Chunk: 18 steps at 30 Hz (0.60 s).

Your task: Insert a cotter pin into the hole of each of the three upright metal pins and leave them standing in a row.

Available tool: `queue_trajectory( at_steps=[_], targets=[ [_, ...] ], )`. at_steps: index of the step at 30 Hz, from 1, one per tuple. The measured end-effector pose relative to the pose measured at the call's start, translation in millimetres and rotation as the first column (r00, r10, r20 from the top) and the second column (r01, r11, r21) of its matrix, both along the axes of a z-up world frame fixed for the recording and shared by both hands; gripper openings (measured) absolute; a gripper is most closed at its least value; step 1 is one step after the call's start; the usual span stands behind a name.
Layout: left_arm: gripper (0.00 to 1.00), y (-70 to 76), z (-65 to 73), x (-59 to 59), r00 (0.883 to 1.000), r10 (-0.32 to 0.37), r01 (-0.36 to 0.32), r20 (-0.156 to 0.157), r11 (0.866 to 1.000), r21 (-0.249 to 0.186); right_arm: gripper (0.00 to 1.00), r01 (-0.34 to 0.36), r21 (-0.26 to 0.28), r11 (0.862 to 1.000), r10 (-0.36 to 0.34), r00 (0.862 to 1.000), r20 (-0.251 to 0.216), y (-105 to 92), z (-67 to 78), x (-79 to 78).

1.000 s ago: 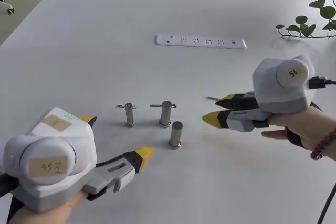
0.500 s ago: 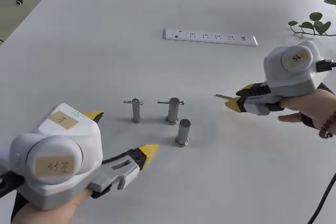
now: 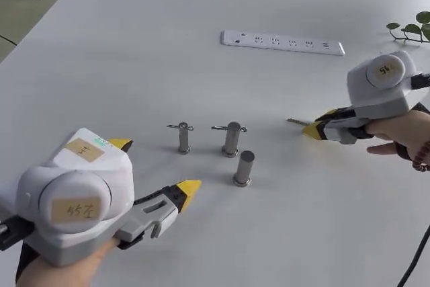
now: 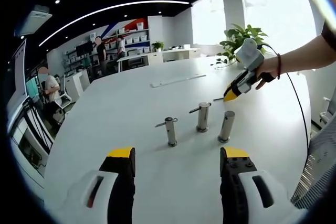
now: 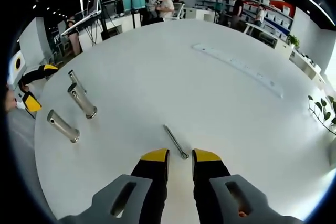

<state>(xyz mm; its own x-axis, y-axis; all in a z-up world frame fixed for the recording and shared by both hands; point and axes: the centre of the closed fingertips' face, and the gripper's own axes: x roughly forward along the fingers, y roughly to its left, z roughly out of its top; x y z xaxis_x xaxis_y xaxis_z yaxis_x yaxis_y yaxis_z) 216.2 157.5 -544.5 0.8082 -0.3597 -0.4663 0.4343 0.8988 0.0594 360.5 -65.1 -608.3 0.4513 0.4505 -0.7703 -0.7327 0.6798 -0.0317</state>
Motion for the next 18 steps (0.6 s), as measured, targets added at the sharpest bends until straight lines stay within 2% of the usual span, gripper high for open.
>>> queue_trajectory(
  at_steps=[1, 5, 13, 16, 18],
  targets=[
    [0.65, 0.2, 0.2, 0.0, 1.000, 0.001, -0.001, 0.001, 1.000, 0.000, 0.11, 0.009, 0.005, 1.000, -0.008, 1.000, -0.014, -0.6, -0.8, -1.5],
    [0.65, 0.2, 0.6, 0.4, 1.000, 0.002, -0.002, 0.003, 1.000, -0.004, 0.03, -0.003, -0.018, 1.000, 0.003, 1.000, -0.015, -2.6, -2.1, 1.7],
    [0.64, -3.3, -1.4, -0.1, 1.000, -0.009, 0.009, -0.005, 1.000, -0.005, 0.01, -0.082, -0.103, 0.991, 0.078, 0.996, -0.042, -0.7, -3.2, 2.1],
    [0.64, -3.4, -1.4, 0.1, 1.000, -0.010, 0.010, -0.005, 1.000, -0.006, 0.01, -0.129, -0.132, 0.983, 0.123, 0.991, -0.048, 0.3, -3.3, 2.0],
    [0.64, -4.0, -1.4, -0.1, 1.000, -0.011, 0.011, -0.007, 1.000, -0.011, 0.00, -0.169, -0.162, 0.972, 0.166, 0.986, -0.035, 0.8, -2.8, 2.1]
  ],
)
